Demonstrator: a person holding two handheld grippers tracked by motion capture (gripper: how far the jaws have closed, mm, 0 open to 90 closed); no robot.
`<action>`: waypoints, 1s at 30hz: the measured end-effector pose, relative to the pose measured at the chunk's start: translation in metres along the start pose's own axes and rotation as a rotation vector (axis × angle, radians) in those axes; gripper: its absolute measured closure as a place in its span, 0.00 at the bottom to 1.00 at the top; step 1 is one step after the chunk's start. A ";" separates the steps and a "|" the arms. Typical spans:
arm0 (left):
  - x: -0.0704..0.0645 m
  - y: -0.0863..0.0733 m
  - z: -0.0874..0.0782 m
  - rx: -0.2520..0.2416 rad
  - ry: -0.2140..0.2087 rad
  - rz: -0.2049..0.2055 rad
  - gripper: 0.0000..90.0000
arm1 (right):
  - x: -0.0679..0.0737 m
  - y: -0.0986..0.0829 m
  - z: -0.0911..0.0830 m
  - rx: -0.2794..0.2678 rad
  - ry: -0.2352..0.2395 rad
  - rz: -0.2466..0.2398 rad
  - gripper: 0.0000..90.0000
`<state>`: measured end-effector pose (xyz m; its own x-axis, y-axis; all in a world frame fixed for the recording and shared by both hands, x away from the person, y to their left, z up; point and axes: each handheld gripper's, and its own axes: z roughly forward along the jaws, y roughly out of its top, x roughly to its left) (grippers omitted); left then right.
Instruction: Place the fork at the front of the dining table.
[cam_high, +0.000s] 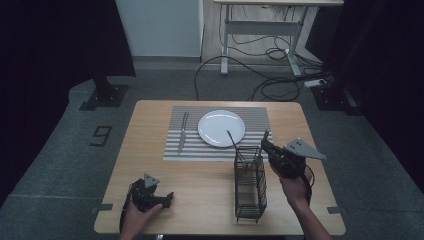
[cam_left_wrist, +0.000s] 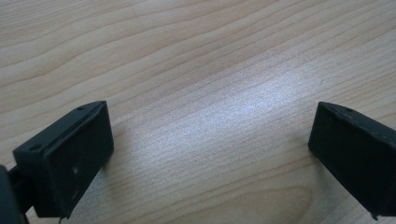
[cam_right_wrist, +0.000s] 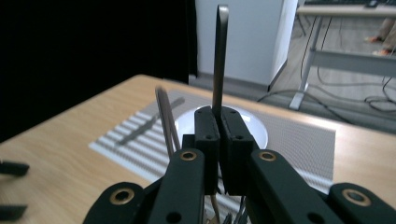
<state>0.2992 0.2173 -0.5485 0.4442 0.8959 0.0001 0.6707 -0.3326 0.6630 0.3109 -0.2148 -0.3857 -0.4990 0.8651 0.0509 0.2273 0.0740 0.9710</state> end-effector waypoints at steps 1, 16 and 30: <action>0.000 0.000 0.000 0.000 0.000 0.000 0.00 | 0.000 0.003 -0.002 -0.011 0.003 0.004 0.96; 0.000 0.000 0.000 0.002 -0.001 0.000 0.00 | -0.020 0.031 -0.023 -0.090 -0.047 0.052 0.96; 0.000 0.000 0.000 0.002 -0.001 0.000 0.00 | -0.034 0.035 -0.031 -0.103 -0.103 0.062 0.96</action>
<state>0.2991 0.2173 -0.5483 0.4446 0.8957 -0.0011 0.6722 -0.3328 0.6614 0.3096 -0.2575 -0.3465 -0.3971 0.9131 0.0920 0.1650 -0.0275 0.9859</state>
